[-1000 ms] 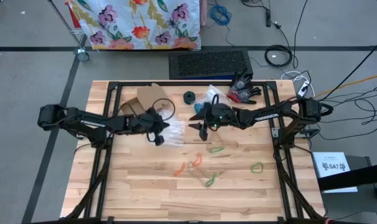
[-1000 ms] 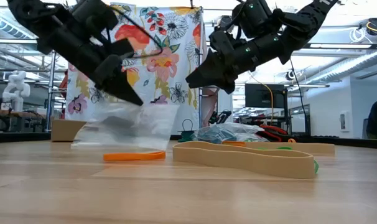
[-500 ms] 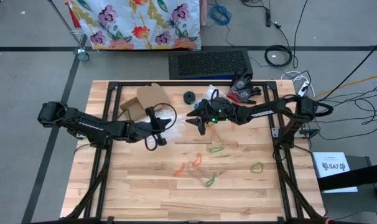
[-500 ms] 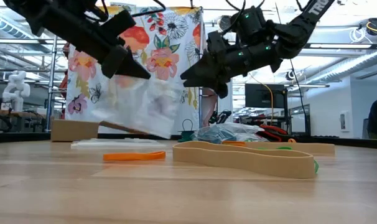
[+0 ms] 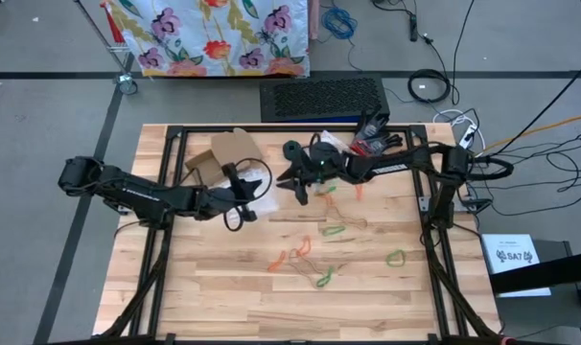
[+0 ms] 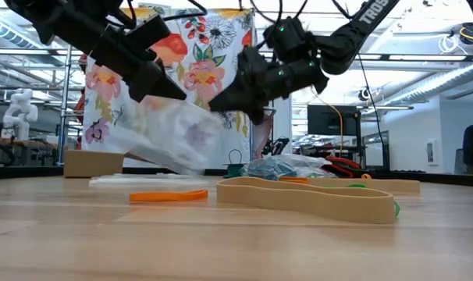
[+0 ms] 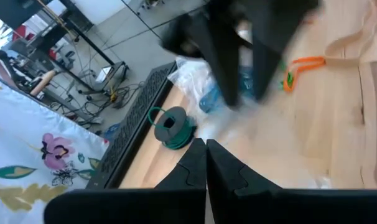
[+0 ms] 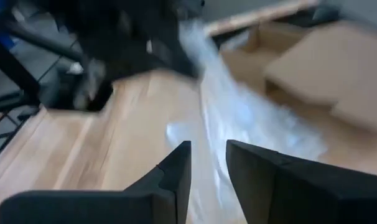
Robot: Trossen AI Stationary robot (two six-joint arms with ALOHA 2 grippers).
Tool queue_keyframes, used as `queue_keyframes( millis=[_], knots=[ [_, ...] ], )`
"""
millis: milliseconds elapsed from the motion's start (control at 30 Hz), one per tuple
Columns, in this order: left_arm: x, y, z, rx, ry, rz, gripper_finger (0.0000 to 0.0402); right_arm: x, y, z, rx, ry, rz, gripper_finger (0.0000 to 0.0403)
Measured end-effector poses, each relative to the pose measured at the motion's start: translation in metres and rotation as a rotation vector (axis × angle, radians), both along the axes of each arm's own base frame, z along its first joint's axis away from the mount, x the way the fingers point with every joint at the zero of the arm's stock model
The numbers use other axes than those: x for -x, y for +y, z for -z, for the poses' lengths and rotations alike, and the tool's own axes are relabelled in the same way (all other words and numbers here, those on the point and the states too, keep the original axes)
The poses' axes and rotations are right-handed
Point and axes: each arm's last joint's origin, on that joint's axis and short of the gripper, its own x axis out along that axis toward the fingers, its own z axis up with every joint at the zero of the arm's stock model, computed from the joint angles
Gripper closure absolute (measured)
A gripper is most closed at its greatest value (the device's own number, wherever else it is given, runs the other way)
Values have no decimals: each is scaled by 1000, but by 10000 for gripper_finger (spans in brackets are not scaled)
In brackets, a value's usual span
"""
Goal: Sort rubber bands
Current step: Open the transparent zip bag
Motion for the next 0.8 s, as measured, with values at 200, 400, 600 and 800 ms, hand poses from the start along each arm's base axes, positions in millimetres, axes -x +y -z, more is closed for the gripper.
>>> queue_keyframes(
  millis=[200,400,600,800],
  knots=[
    [1,0,2,-2,25,0,401,9,-18,-17,20,-35,42,307],
    [0,0,1,-31,29,15,401,20,-46,-10,-171,49,-4,275],
    [-1,0,-3,-51,6,30,402,16,-57,-5,-256,54,-50,241],
    [-2,0,-5,-56,-16,33,402,2,-52,5,-340,69,-204,230]
  ],
)
